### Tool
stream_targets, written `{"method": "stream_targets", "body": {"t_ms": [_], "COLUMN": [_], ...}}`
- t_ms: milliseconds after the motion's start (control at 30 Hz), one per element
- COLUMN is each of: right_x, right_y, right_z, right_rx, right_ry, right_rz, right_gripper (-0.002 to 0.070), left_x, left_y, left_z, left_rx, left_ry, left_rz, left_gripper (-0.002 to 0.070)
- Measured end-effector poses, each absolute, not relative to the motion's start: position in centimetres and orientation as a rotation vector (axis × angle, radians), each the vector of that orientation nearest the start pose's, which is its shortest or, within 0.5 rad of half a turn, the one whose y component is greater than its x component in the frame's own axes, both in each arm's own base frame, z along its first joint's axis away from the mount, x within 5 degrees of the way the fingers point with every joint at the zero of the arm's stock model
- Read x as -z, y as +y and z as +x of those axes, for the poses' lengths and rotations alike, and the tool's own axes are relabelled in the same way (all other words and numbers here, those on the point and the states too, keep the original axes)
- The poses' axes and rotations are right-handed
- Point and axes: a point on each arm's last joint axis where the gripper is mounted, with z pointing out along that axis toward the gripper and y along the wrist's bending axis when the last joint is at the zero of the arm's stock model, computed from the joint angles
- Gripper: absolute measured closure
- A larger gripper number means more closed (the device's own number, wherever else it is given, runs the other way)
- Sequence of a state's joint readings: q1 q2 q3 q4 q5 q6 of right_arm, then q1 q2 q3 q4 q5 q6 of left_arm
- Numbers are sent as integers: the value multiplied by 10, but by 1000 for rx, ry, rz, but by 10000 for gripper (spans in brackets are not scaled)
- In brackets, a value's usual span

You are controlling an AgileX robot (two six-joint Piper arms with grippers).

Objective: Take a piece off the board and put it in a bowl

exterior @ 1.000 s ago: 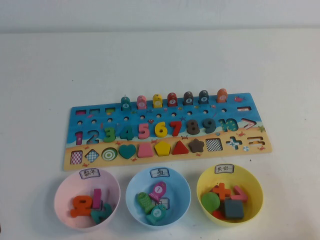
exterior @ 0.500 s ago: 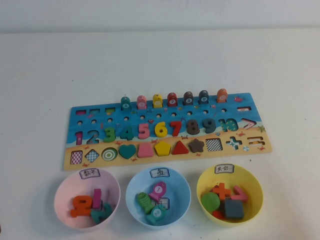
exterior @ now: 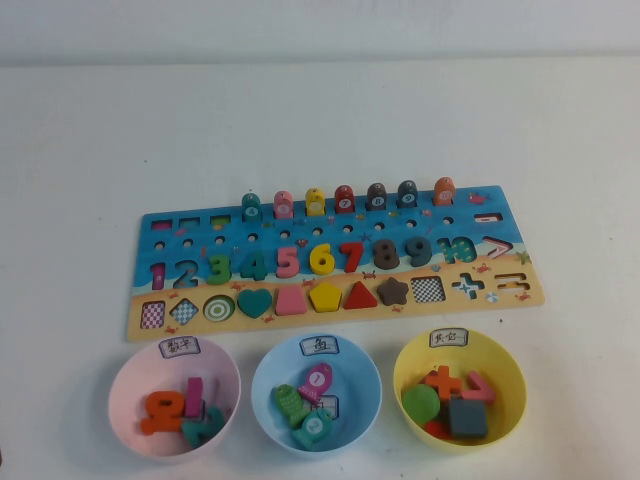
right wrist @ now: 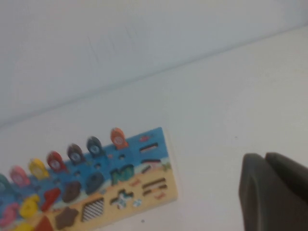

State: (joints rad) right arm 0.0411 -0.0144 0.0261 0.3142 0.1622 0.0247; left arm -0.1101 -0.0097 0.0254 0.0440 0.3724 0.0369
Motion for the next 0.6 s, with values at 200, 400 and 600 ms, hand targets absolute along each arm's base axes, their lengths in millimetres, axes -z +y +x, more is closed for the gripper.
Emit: {"method": "stream_targets", "body": {"t_ms": [200,400,600], "right_x": [-197,-198,-203], "right_y": [7,8,18], "right_z": [56,56,56], "right_rx": [-488,-562,-664], "right_ry": [1573,1553,1708], "right_rz": [351,416,411], "right_gripper": [694,694,694], "left_x": [-172,-172,-172], "left_y": [-4,-4,-4], "left_z": [53,53,53], "left_rx": [7,7,7], "left_ry": [1864,1864,1864], "left_rz": [165,165,165], "left_gripper": [679,679,678]}}
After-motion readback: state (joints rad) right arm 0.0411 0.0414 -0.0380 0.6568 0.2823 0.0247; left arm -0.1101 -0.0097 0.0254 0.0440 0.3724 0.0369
